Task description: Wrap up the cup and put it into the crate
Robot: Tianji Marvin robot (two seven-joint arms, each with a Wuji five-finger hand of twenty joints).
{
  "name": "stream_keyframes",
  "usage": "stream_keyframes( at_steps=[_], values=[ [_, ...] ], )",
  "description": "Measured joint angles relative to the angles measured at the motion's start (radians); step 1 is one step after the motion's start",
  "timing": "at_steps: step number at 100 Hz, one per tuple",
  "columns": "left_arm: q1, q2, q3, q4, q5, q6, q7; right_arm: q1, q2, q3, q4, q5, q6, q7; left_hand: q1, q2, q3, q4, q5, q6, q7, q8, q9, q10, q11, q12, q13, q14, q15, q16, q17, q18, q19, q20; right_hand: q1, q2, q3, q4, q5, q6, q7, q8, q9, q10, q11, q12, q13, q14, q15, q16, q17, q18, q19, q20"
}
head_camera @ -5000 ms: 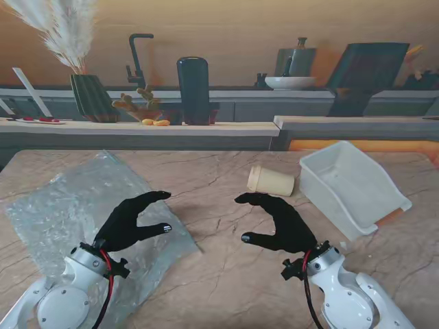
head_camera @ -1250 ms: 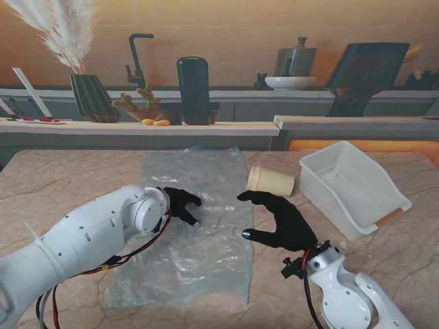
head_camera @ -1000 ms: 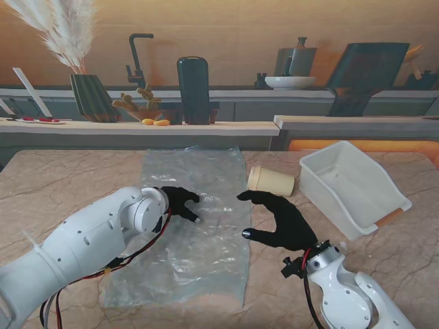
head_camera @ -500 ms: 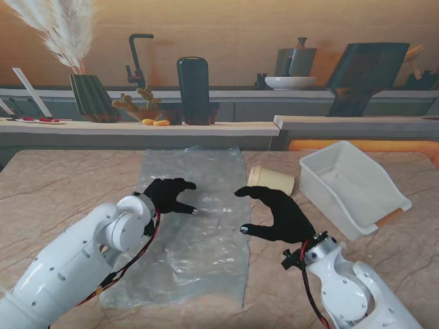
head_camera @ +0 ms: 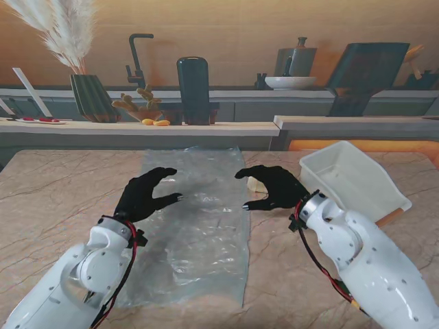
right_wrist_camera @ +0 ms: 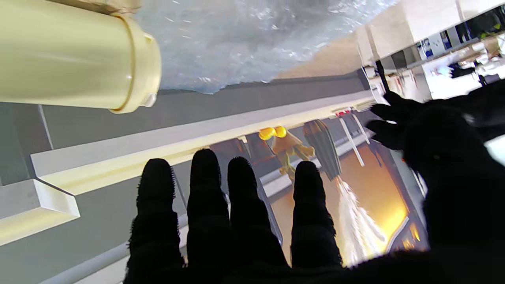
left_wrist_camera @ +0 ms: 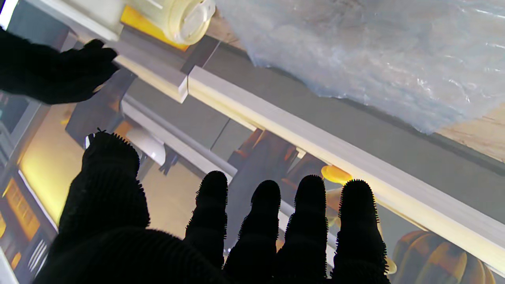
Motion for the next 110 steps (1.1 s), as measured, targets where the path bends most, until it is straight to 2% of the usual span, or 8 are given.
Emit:
stream_keyframes(
  at_steps=[11, 24, 49, 60, 72, 88, 100, 110],
  values=[
    [0.043, -0.005, -0.029, -0.018, -0.026, -0.05, 0.013, 0.068, 0.006, -0.045, 0.047, -0.056, 0.046, 0.013, 0.003, 0.0, -0.009, 0.0, 0.01, 0.0, 0.0, 0.0, 0.016, 0.001, 0.0, 0.0, 0.009, 0.009, 0.002, 0.009, 0.008, 0.005, 0.004, 0.0, 0.017, -0.008, -0.003, 0.0, -0.035, 0.0, -0.002, -0.01, -0.049, 0.0, -0.002, -0.005, -0.034, 0.002, -0.022, -0.026, -0.002, -0.011, -0.012, -0.002],
    [0.063, -0.008, -0.043, -0.022, -0.131, -0.119, 0.011, 0.16, 0.012, -0.127, 0.121, -0.079, 0.112, 0.021, 0.002, 0.0, -0.009, 0.0, 0.011, 0.001, 0.0, -0.008, 0.016, 0.002, -0.001, 0.0, 0.022, 0.01, 0.005, 0.009, 0.013, 0.006, 0.011, 0.0, 0.028, -0.008, -0.006, 0.0, -0.074, 0.0, -0.002, -0.018, -0.096, 0.001, 0.001, -0.019, -0.068, 0.007, -0.032, -0.054, -0.005, -0.013, -0.026, -0.023],
    [0.061, -0.017, -0.046, -0.017, -0.127, -0.097, 0.03, 0.324, 0.002, -0.291, 0.302, -0.058, 0.174, -0.015, 0.004, 0.0, -0.009, 0.0, 0.022, 0.002, 0.0, -0.008, 0.027, 0.004, -0.002, 0.001, 0.022, 0.011, 0.013, 0.022, 0.017, 0.007, 0.013, 0.0, 0.058, -0.008, -0.019, 0.0, -0.125, 0.014, -0.001, -0.024, -0.148, 0.004, 0.032, -0.031, -0.079, 0.017, -0.029, -0.078, -0.002, -0.024, -0.027, -0.036],
    [0.062, -0.017, -0.046, -0.019, -0.134, -0.087, 0.028, 0.382, -0.004, -0.37, 0.363, -0.063, 0.211, -0.044, 0.004, 0.0, -0.009, 0.0, 0.022, 0.002, 0.0, -0.008, 0.027, 0.004, -0.002, 0.001, 0.022, 0.012, 0.014, 0.023, 0.017, 0.007, 0.023, 0.0, 0.081, -0.008, -0.02, 0.005, -0.137, 0.026, 0.005, -0.033, -0.17, 0.021, 0.059, -0.033, -0.091, 0.028, -0.014, -0.079, 0.001, -0.039, -0.027, -0.047],
    [0.062, -0.018, -0.045, -0.019, -0.141, -0.074, 0.028, 0.433, -0.021, -0.444, 0.428, -0.049, 0.275, -0.067, 0.004, 0.0, -0.009, 0.0, 0.022, 0.002, 0.0, -0.008, 0.027, 0.004, -0.002, 0.001, 0.042, 0.013, 0.022, 0.024, 0.017, 0.007, 0.024, -0.004, 0.091, -0.008, -0.02, 0.005, -0.15, 0.04, 0.014, -0.04, -0.188, 0.028, 0.091, -0.043, -0.13, 0.041, 0.019, -0.09, 0.001, -0.039, -0.027, -0.06],
    [0.059, -0.018, -0.044, -0.019, -0.14, -0.07, 0.019, 0.503, -0.054, -0.55, 0.547, 0.002, 0.304, -0.12, 0.004, 0.0, -0.009, 0.0, 0.022, 0.002, 0.0, -0.008, 0.027, 0.004, -0.002, 0.001, 0.045, 0.018, 0.024, 0.034, 0.017, 0.007, 0.025, -0.007, 0.091, -0.008, -0.023, 0.005, -0.191, 0.065, 0.023, -0.051, -0.213, 0.041, 0.116, -0.056, -0.14, 0.06, 0.041, -0.104, 0.012, -0.04, -0.027, -0.087],
    [0.057, -0.018, -0.042, -0.019, -0.14, -0.061, 0.016, 0.537, -0.076, -0.598, 0.606, 0.051, 0.33, -0.118, 0.004, 0.0, -0.009, 0.0, 0.022, 0.002, 0.0, -0.008, 0.038, 0.005, -0.002, 0.009, 0.045, 0.019, 0.025, 0.035, 0.018, 0.008, 0.025, -0.011, 0.112, -0.014, -0.017, 0.005, -0.191, 0.083, 0.021, -0.063, -0.223, 0.063, 0.126, -0.058, -0.14, 0.069, 0.048, -0.104, 0.015, -0.04, -0.027, -0.098],
    [0.055, -0.018, -0.041, -0.019, -0.141, -0.055, 0.013, 0.558, -0.09, -0.632, 0.645, 0.083, 0.343, -0.11, 0.004, 0.0, -0.009, 0.0, 0.022, 0.002, 0.0, -0.008, 0.038, 0.005, -0.002, 0.009, 0.045, 0.019, 0.025, 0.036, 0.02, 0.008, 0.025, -0.011, 0.112, -0.024, 0.004, 0.005, -0.191, 0.09, 0.012, -0.073, -0.223, 0.066, 0.139, -0.066, -0.14, 0.071, 0.074, -0.108, 0.025, -0.04, -0.024, -0.121]
  ],
)
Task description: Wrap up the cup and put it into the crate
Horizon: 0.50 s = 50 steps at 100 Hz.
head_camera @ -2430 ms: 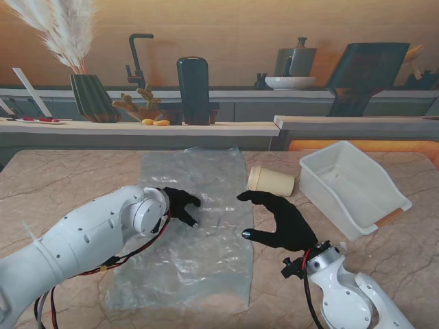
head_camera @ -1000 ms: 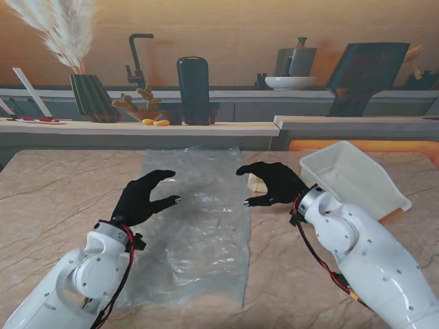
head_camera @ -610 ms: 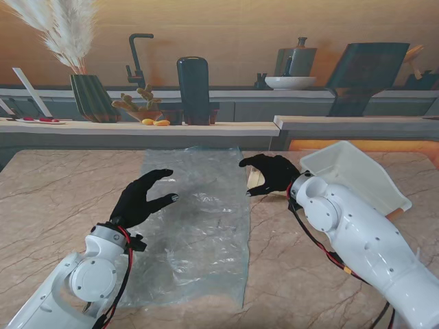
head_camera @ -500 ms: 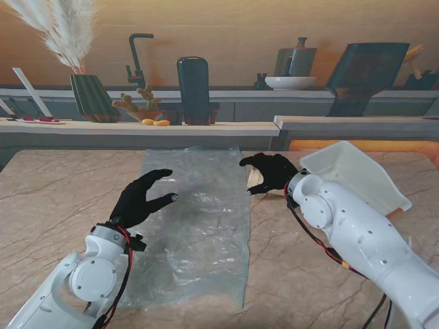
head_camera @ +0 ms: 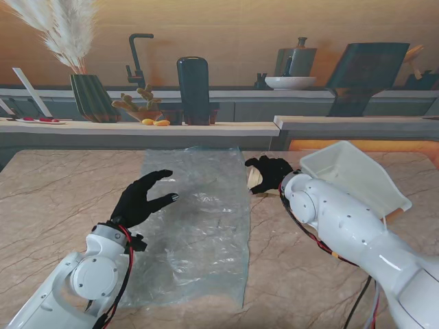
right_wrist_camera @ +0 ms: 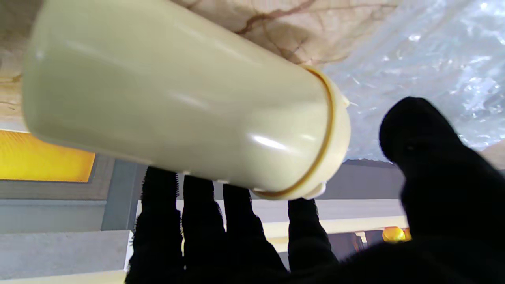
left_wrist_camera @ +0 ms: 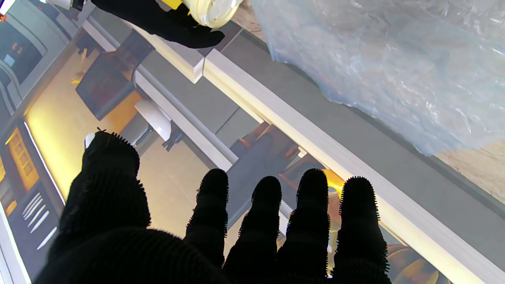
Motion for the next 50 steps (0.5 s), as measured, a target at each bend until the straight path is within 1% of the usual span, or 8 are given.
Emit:
stream_keyframes(
  at_steps=[6, 8, 9, 17, 27, 32, 38, 50],
  values=[
    [-0.002, 0.0, 0.001, 0.0, -0.001, 0.002, -0.001, 0.008, -0.008, -0.014, 0.02, 0.001, 0.002, 0.001, 0.0, 0.0, 0.0, 0.0, 0.0, 0.0, 0.0, 0.0, 0.0, 0.0, 0.0, 0.0, 0.0, 0.0, 0.0, 0.0, 0.0, 0.0, 0.0, 0.0, 0.009, -0.002, 0.019, 0.0, 0.0, 0.0, 0.0, 0.0, 0.0, 0.0, 0.003, 0.0, 0.001, 0.0, 0.003, -0.007, 0.008, 0.0, 0.012, -0.003],
    [-0.002, 0.0, 0.001, 0.0, -0.001, 0.002, -0.002, 0.011, -0.01, -0.02, 0.026, 0.003, 0.003, 0.001, 0.0, 0.0, 0.0, 0.0, 0.0, 0.0, 0.0, 0.0, 0.0, 0.0, 0.0, 0.0, 0.0, 0.0, 0.0, 0.0, 0.0, 0.0, 0.0, 0.0, 0.023, -0.018, 0.027, -0.003, 0.0, 0.0, 0.0, 0.0, 0.0, 0.001, 0.003, 0.0, 0.002, 0.001, 0.009, -0.007, 0.012, 0.0, 0.02, -0.009],
    [-0.002, 0.0, 0.001, 0.0, -0.001, 0.002, -0.002, 0.012, -0.011, -0.023, 0.029, 0.004, 0.003, 0.001, 0.0, 0.0, 0.0, 0.0, 0.0, 0.0, 0.0, 0.0, 0.0, 0.0, 0.0, 0.0, 0.0, 0.0, 0.0, 0.0, 0.0, 0.0, 0.001, 0.0, 0.027, -0.02, 0.038, 0.008, 0.0, 0.0, 0.0, 0.0, 0.0, 0.001, 0.004, 0.0, 0.002, 0.001, 0.009, -0.007, 0.012, 0.0, 0.023, -0.01],
    [-0.004, 0.0, 0.002, 0.0, -0.003, 0.005, -0.004, 0.024, -0.018, -0.052, 0.05, 0.023, 0.011, 0.007, 0.0, 0.0, 0.0, 0.0, 0.0, 0.0, 0.0, 0.0, 0.0, 0.0, 0.0, 0.0, 0.0, 0.0, 0.0, 0.0, 0.0, 0.0, 0.01, 0.0, 0.036, -0.044, 0.08, 0.011, -0.022, 0.001, -0.007, 0.0, -0.016, 0.027, 0.004, -0.001, 0.023, 0.002, 0.027, -0.007, 0.005, 0.001, 0.033, -0.032],
    [-0.005, 0.0, 0.003, 0.0, -0.005, 0.009, -0.007, 0.05, -0.032, -0.098, 0.088, 0.062, 0.02, 0.021, 0.0, 0.011, -0.001, 0.0, 0.0, 0.0, 0.0, 0.0, 0.0, 0.0, 0.0, 0.0, 0.0, 0.0, 0.0, 0.0, 0.0, 0.0, 0.01, 0.0, 0.06, -0.062, 0.112, 0.011, -0.037, 0.001, 0.008, 0.001, 0.0, 0.023, 0.027, -0.001, 0.041, 0.001, 0.043, -0.007, 0.027, -0.002, 0.065, -0.036],
    [-0.005, 0.0, 0.003, 0.0, -0.007, 0.01, -0.008, 0.066, -0.046, -0.123, 0.12, 0.08, 0.02, 0.022, 0.0, 0.011, -0.001, 0.0, 0.0, 0.0, 0.0, 0.0, 0.0, 0.0, 0.0, 0.0, 0.0, 0.0, 0.0, 0.0, 0.0, 0.0, 0.01, -0.001, 0.075, -0.062, 0.135, 0.011, -0.054, 0.001, 0.02, 0.0, 0.002, 0.024, 0.042, -0.001, 0.059, 0.004, 0.06, -0.004, 0.035, -0.007, 0.1, -0.035],
    [-0.005, 0.0, 0.003, 0.0, -0.007, 0.01, -0.008, 0.089, -0.067, -0.151, 0.165, 0.096, 0.019, 0.017, 0.0, 0.011, -0.001, 0.0, 0.0, 0.0, 0.0, 0.0, 0.0, 0.0, 0.0, 0.0, 0.0, 0.0, 0.0, 0.0, 0.0, 0.0, 0.01, -0.002, 0.09, -0.062, 0.155, 0.011, -0.068, 0.002, 0.051, 0.009, 0.004, 0.024, 0.061, 0.001, 0.089, -0.013, 0.082, 0.014, 0.058, -0.014, 0.15, -0.044],
    [-0.005, 0.0, 0.003, 0.0, -0.009, 0.013, -0.008, 0.124, -0.109, -0.197, 0.249, 0.133, 0.011, 0.003, 0.001, 0.02, -0.001, 0.0, 0.0, 0.0, 0.0, 0.0, 0.0, 0.0, 0.0, 0.0, 0.0, 0.0, 0.001, 0.001, 0.0, 0.0, 0.01, -0.004, 0.106, -0.112, 0.155, 0.008, -0.055, 0.006, 0.119, 0.023, 0.058, 0.022, 0.125, 0.029, 0.158, -0.024, 0.138, 0.053, 0.108, -0.013, 0.227, -0.056]
  ],
)
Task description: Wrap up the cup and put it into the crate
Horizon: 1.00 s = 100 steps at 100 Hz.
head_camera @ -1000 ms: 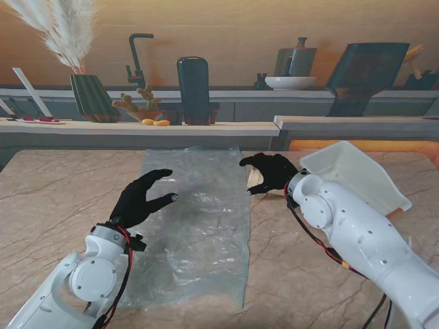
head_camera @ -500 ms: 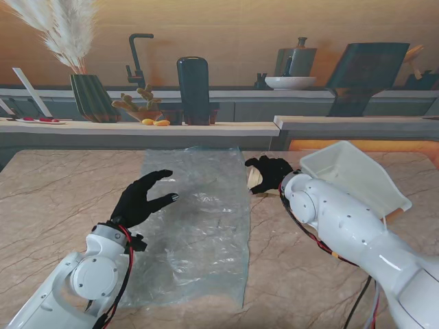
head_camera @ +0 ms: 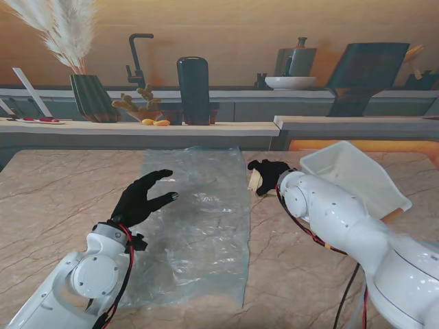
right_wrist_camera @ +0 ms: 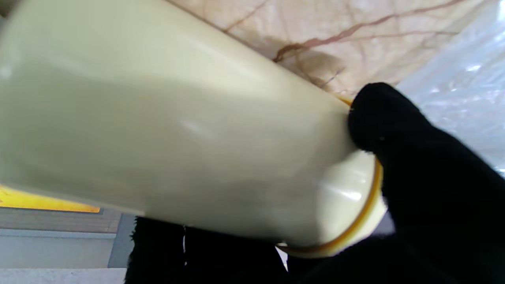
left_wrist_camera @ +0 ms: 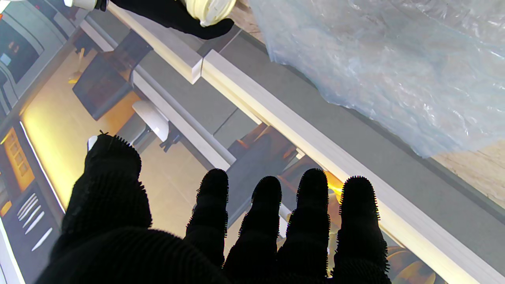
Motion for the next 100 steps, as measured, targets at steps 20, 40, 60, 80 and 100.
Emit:
stream_keyframes(
  at_steps=[20, 40, 60, 80, 100],
  values=[
    [0.004, 0.001, -0.004, -0.007, 0.0, 0.002, -0.01, 0.021, -0.082, -0.047, 0.167, 0.019, -0.052, -0.156, 0.0, 0.0, 0.0, 0.0, 0.0, 0.0, 0.0, 0.0, 0.0, 0.0, 0.0, 0.0, 0.0, 0.0, 0.0, 0.0, 0.0, 0.0, 0.0, -0.005, -0.018, -0.123, -0.018, -0.075, 0.202, -0.021, 0.108, 0.039, 0.203, 0.022, 0.153, 0.083, 0.163, 0.009, 0.15, 0.118, 0.165, 0.004, 0.165, -0.007],
    [0.025, 0.005, -0.012, -0.036, 0.023, -0.018, -0.023, 0.0, -0.102, -0.06, 0.218, -0.002, -0.076, -0.31, 0.0, 0.006, 0.0, 0.0, 0.0, 0.0, 0.0, 0.0, 0.012, 0.001, 0.0, 0.0, 0.007, 0.001, 0.001, 0.0, 0.0, 0.0, 0.0, -0.005, -0.019, -0.143, -0.192, -0.15, 0.337, -0.121, 0.23, 0.086, 0.312, 0.037, 0.266, 0.158, 0.242, 0.011, 0.329, 0.162, 0.254, 0.006, 0.362, 0.077],
    [0.043, 0.008, -0.019, -0.054, 0.037, -0.042, -0.023, -0.06, -0.046, 0.046, 0.104, -0.095, -0.093, -0.362, 0.0, 0.01, 0.0, 0.0, 0.0, 0.0, 0.0, 0.0, 0.012, 0.001, 0.0, 0.0, 0.008, 0.001, 0.002, 0.0, 0.0, 0.0, 0.0, -0.005, -0.019, -0.143, -0.254, -0.16, 0.378, -0.141, 0.233, 0.076, 0.352, 0.035, 0.293, 0.168, 0.27, 0.004, 0.38, 0.162, 0.278, 0.006, 0.428, 0.117],
    [0.061, 0.01, -0.029, -0.07, 0.058, -0.061, -0.02, -0.147, 0.053, 0.207, -0.126, -0.234, -0.113, -0.378, 0.0, 0.01, 0.0, 0.0, 0.0, 0.0, 0.0, 0.0, 0.012, 0.001, 0.0, 0.0, 0.008, 0.001, 0.002, 0.0, 0.0, 0.0, 0.0, -0.006, -0.019, -0.143, -0.28, -0.159, 0.389, -0.148, 0.234, 0.069, 0.363, 0.033, 0.306, 0.169, 0.28, 0.0, 0.398, 0.162, 0.289, 0.006, 0.443, 0.129],
    [0.087, 0.013, -0.052, -0.095, 0.106, -0.075, -0.027, -0.282, 0.115, 0.412, -0.409, -0.267, -0.16, -0.274, 0.0, 0.01, 0.0, 0.0, 0.0, 0.0, 0.0, 0.0, 0.012, 0.001, 0.0, 0.0, 0.008, 0.001, 0.002, 0.0, 0.0, 0.0, 0.0, -0.006, -0.019, -0.144, -0.286, -0.157, 0.398, -0.15, 0.241, 0.041, 0.368, 0.033, 0.308, 0.169, 0.281, 0.0, 0.404, 0.162, 0.291, 0.006, 0.449, 0.15]
  ],
)
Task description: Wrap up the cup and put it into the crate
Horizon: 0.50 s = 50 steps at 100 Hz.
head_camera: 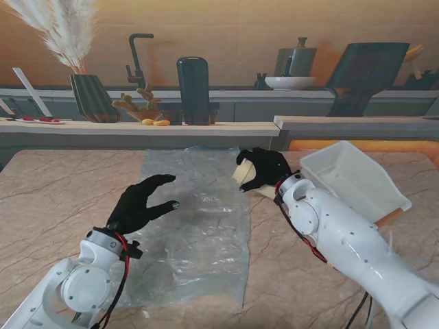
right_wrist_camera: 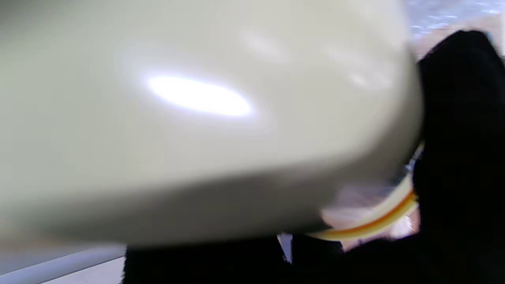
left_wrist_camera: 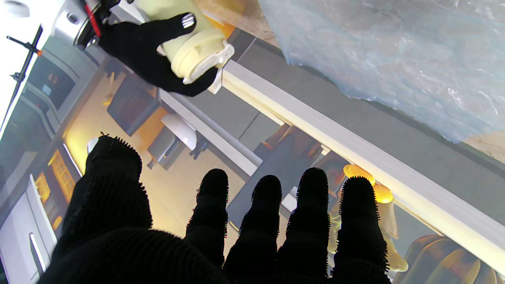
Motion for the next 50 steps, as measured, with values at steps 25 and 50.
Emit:
stream_keyframes(
  at_steps=[25, 50],
  values=[
    [0.07, 0.011, -0.078, -0.051, 0.095, -0.058, -0.016, -0.105, 0.013, 0.036, -0.224, 0.065, -0.049, 0.131, 0.0, 0.0, 0.0, 0.0, 0.0, 0.0, 0.0, 0.0, 0.0, 0.0, 0.0, 0.0, 0.0, 0.0, 0.0, 0.0, 0.0, 0.0, 0.0, -0.001, 0.002, -0.03, 0.0, 0.001, 0.027, -0.001, 0.001, -0.019, 0.016, 0.0, 0.0, 0.01, 0.01, 0.0, 0.007, 0.0, 0.008, 0.002, 0.011, 0.015],
    [0.123, 0.021, -0.132, -0.074, 0.145, -0.093, -0.007, -0.115, 0.006, -0.062, -0.289, 0.176, -0.056, 0.207, -0.001, 0.0, 0.0, 0.0, 0.0, 0.0, 0.0, 0.0, -0.001, 0.0, 0.0, 0.0, 0.0, 0.0, 0.0, 0.0, 0.001, 0.0, 0.0, -0.002, 0.002, -0.031, 0.0, 0.002, 0.031, -0.001, 0.001, -0.026, 0.017, 0.0, -0.001, 0.021, 0.011, 0.0, 0.007, 0.0, 0.009, 0.002, 0.012, 0.028]
  ],
)
